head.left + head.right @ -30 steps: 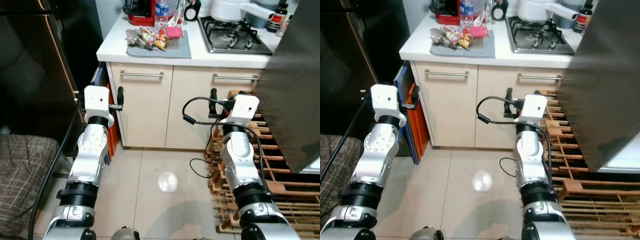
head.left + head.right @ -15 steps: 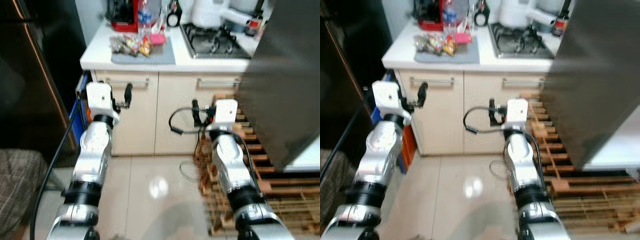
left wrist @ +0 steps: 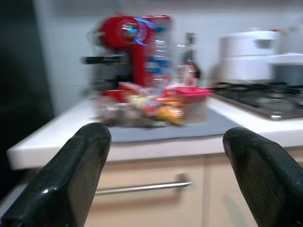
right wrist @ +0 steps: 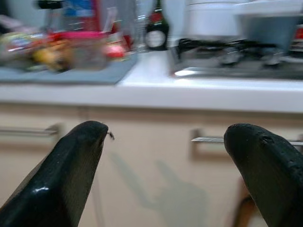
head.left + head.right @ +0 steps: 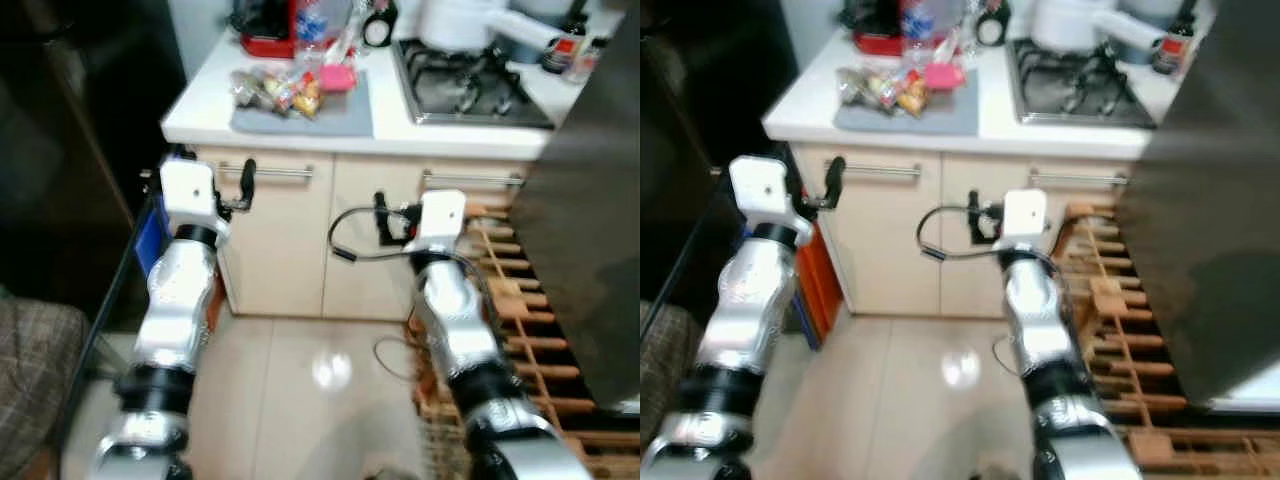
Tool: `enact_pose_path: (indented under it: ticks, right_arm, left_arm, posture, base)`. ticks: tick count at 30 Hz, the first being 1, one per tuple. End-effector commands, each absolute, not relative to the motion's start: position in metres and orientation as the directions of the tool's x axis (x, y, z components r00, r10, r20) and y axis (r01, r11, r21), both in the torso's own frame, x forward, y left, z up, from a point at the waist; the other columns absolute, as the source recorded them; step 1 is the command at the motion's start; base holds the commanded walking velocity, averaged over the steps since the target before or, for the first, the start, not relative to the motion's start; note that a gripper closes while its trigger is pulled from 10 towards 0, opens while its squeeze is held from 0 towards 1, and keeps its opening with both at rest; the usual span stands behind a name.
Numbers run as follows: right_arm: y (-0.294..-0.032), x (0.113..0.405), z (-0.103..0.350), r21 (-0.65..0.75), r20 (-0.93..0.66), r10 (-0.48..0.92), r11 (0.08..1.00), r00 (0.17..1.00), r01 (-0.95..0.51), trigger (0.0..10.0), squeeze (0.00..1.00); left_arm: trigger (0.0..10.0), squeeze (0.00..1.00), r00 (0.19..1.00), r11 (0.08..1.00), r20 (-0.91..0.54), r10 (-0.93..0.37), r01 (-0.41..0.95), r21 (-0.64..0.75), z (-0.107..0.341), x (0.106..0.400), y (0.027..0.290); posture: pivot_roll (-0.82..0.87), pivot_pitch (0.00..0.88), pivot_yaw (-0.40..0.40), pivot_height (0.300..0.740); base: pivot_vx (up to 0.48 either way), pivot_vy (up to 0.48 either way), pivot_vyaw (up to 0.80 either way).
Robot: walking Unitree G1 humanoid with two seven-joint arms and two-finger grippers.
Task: Restocking fridge
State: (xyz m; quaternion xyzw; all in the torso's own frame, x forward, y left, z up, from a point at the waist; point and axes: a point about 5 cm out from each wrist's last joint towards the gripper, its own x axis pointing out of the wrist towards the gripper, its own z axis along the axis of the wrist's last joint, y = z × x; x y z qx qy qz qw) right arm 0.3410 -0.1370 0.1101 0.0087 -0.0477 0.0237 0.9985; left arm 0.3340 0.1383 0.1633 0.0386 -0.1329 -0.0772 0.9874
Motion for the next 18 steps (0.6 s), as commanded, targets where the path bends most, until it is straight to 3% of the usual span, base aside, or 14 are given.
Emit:
enact_pose_path:
  ticks: [1,18]
  right_arm:
    - [-0.124,0.342,0.115,0.027,0.114,0.077,0.996,0.991,-0.080,10.0,0.00]
    - [-0.126,0.346,0.150,0.029,0.271,0.032,0.999,0.962,-0.042,10.0,0.00]
  left_arm:
    - [10.0,0.00,0.949,0.983,0.276,-0.153,0.119,0.136,0.172,0.336,0.148]
    - [10.0,0.00,0.897,0.977,0.404,-0.177,0.110,0.185,0.215,0.343,0.146]
  posture:
    - [0.03,0.000,0.010,0.740]
    - [0.03,0.000,0.000,0.740]
  base:
    - [0.480,0.000,0.00]
    - [0.480,0.000,0.00]
